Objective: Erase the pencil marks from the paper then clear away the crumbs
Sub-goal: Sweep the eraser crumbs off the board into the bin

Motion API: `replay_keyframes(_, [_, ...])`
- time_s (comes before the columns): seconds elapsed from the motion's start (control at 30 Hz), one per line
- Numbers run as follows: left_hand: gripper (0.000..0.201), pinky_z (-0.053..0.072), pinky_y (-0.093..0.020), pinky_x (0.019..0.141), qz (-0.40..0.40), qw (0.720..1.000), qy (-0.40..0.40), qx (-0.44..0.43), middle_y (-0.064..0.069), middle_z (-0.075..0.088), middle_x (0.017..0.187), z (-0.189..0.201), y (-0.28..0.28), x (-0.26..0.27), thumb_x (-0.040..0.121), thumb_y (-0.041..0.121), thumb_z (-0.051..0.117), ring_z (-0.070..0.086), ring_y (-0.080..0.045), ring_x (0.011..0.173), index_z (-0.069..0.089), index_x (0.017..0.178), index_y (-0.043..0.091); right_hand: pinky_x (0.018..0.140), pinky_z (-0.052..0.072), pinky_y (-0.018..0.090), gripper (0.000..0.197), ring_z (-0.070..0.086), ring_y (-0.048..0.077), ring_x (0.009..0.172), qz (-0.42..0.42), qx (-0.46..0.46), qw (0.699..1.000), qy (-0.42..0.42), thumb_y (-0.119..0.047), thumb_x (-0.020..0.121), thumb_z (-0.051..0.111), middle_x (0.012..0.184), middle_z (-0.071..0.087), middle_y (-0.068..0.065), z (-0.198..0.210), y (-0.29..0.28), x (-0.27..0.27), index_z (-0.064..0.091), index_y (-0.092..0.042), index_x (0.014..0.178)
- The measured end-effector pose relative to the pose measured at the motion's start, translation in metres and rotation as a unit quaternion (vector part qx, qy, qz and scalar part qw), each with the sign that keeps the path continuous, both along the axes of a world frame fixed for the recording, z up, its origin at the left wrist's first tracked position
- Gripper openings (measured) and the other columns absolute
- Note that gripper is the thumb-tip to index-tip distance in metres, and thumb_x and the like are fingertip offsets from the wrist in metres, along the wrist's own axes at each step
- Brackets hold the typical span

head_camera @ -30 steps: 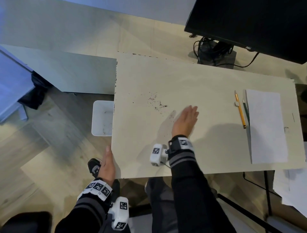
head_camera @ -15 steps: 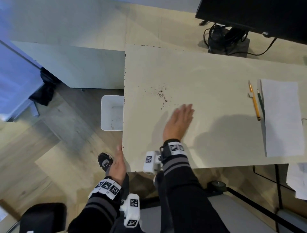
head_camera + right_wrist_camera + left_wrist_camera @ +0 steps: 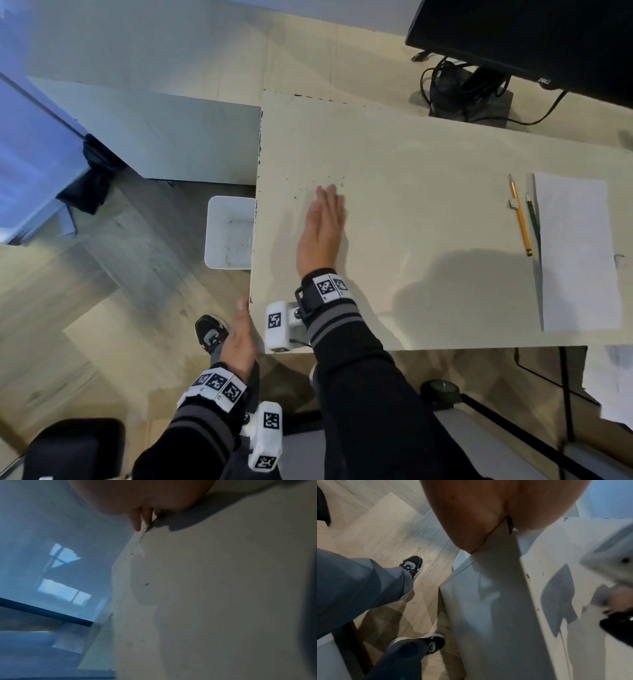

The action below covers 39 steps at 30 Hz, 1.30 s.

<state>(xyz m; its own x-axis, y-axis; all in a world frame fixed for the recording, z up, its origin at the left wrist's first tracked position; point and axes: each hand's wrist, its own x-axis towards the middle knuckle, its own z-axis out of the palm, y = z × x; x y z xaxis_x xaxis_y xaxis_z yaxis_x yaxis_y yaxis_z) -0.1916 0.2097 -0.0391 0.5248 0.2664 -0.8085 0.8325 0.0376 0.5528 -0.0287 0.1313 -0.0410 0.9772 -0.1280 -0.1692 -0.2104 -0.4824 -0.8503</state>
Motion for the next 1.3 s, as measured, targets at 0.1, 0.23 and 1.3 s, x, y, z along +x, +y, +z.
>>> replay_keyframes(0.1, [0.049, 0.024, -0.027, 0.111, -0.010, 1.000, -0.028, -0.002, 0.003, 0.048, 0.138, -0.011, 0.002, -0.006, 0.107, 0.043, 0.012, 0.039, -0.022, 0.137, 0.033, 0.149, 0.031, 0.121, 0.019, 0.026, 0.043, 0.019, 0.007, 0.148, -0.101, 0.060, 0.992, -0.038, -0.036, 0.107, 0.032, 0.158, 0.032, -0.005, 0.009, -0.020, 0.008, 0.048, -0.020, 0.143])
replay_keyframes(0.23, [0.061, 0.021, -0.041, 0.120, 0.036, 0.999, 0.006, -0.031, -0.006, 0.046, 0.147, -0.010, 0.002, -0.005, 0.102, 0.058, 0.013, 0.038, -0.027, 0.140, 0.040, 0.149, 0.031, 0.122, 0.023, 0.040, 0.045, 0.022, 0.011, 0.148, -0.242, 0.004, 0.969, -0.039, -0.037, 0.107, 0.028, 0.157, 0.034, -0.004, -0.007, -0.070, 0.017, 0.047, -0.019, 0.144])
replay_keyframes(1.3, [0.068, 0.008, -0.002, 0.106, 0.023, 0.991, -0.118, -0.058, 0.016, 0.022, 0.155, -0.033, -0.002, -0.024, 0.099, 0.059, 0.014, 0.016, 0.006, 0.141, 0.020, 0.156, 0.023, 0.123, 0.005, 0.025, 0.049, 0.010, 0.003, 0.149, 0.152, -0.048, 0.987, -0.018, -0.037, 0.107, 0.027, 0.162, 0.021, -0.006, -0.004, 0.003, 0.027, 0.034, -0.019, 0.151])
